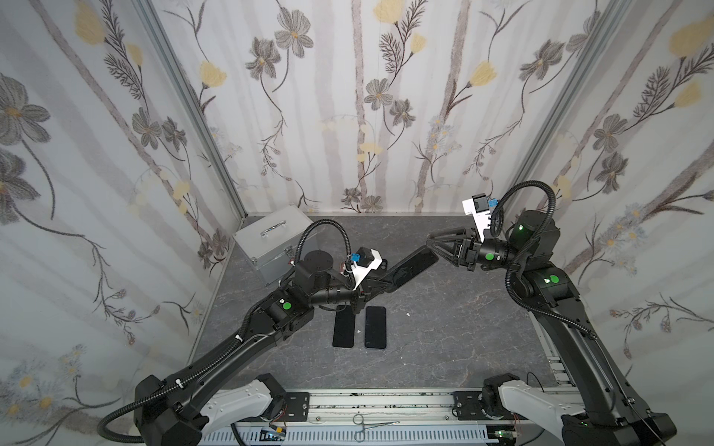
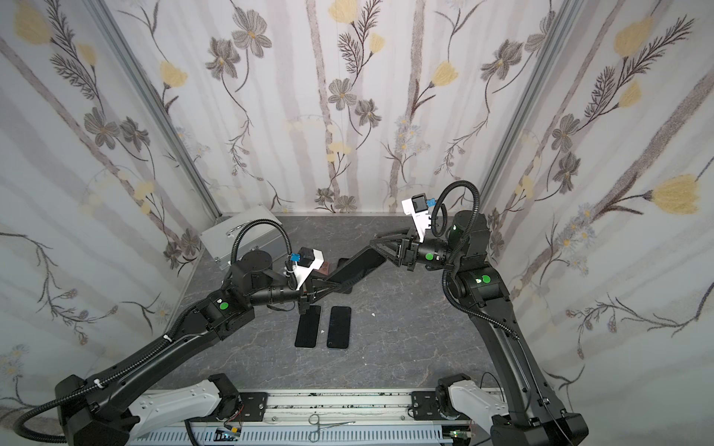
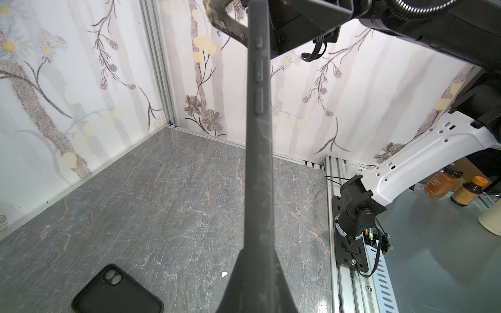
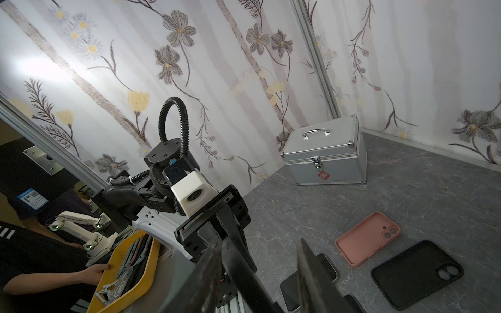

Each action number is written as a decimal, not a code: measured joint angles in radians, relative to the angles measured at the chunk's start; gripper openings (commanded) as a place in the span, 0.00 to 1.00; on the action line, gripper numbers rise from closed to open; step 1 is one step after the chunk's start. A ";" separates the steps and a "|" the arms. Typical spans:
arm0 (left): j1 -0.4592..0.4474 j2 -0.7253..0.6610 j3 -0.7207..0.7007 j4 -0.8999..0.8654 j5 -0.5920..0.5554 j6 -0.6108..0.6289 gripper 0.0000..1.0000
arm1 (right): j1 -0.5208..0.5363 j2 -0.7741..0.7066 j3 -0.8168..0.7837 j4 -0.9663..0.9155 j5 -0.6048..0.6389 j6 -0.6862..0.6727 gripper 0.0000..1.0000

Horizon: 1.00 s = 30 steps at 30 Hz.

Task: Take the phone out of the phone case
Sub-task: Remove the phone case from the phone.

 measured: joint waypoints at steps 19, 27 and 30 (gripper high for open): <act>0.000 -0.030 -0.022 -0.004 -0.029 0.030 0.00 | 0.043 0.021 -0.006 -0.005 -0.044 0.053 0.39; -0.001 -0.031 -0.028 -0.021 -0.076 0.072 0.00 | 0.041 0.028 -0.026 0.011 -0.046 0.090 0.32; -0.002 -0.026 -0.028 -0.033 -0.100 0.098 0.00 | 0.040 0.035 -0.029 0.013 -0.046 0.100 0.32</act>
